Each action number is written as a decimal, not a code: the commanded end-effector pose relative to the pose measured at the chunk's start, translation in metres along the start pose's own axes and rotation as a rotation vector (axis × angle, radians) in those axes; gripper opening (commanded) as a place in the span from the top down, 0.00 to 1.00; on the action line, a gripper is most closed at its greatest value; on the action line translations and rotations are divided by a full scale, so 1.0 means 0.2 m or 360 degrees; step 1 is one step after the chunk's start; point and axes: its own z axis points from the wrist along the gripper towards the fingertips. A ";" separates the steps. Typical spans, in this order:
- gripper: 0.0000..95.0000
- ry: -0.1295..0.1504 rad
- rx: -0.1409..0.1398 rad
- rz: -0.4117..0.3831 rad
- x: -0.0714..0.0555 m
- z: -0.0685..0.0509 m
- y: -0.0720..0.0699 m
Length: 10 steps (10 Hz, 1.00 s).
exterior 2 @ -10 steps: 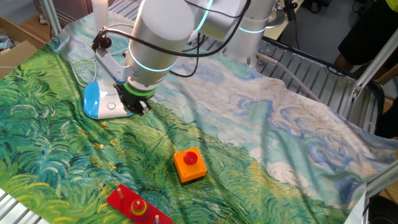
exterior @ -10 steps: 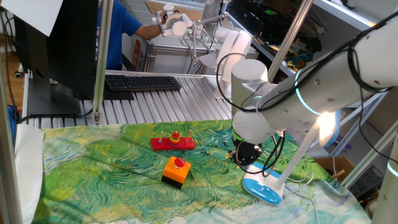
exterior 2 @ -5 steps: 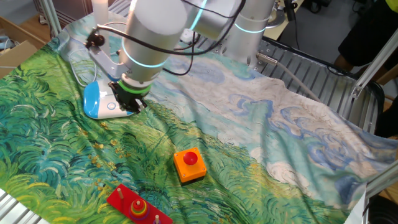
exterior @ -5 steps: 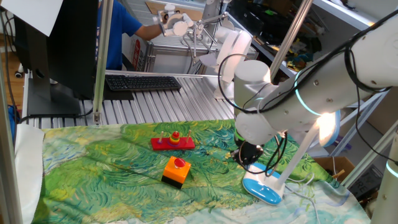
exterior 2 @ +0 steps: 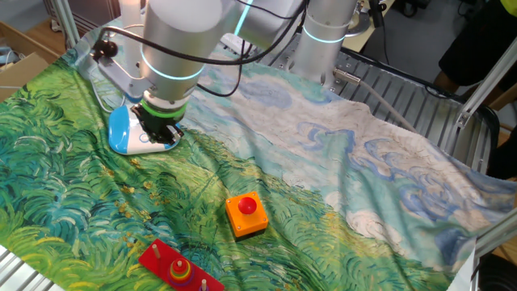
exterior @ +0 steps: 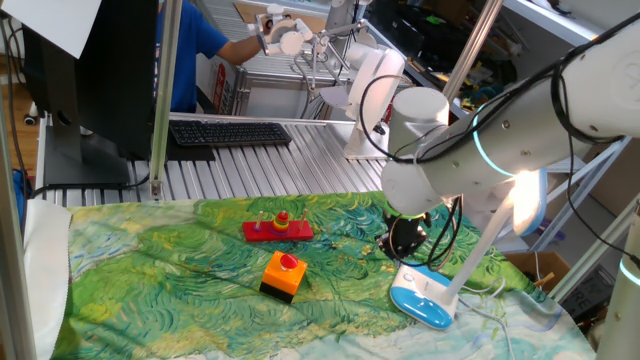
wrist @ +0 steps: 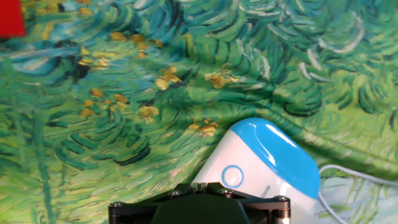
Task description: Turn off the desk lamp by pressing the button
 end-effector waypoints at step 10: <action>1.00 0.0062 -0.0192 0.0100 0.00 0.06 -0.03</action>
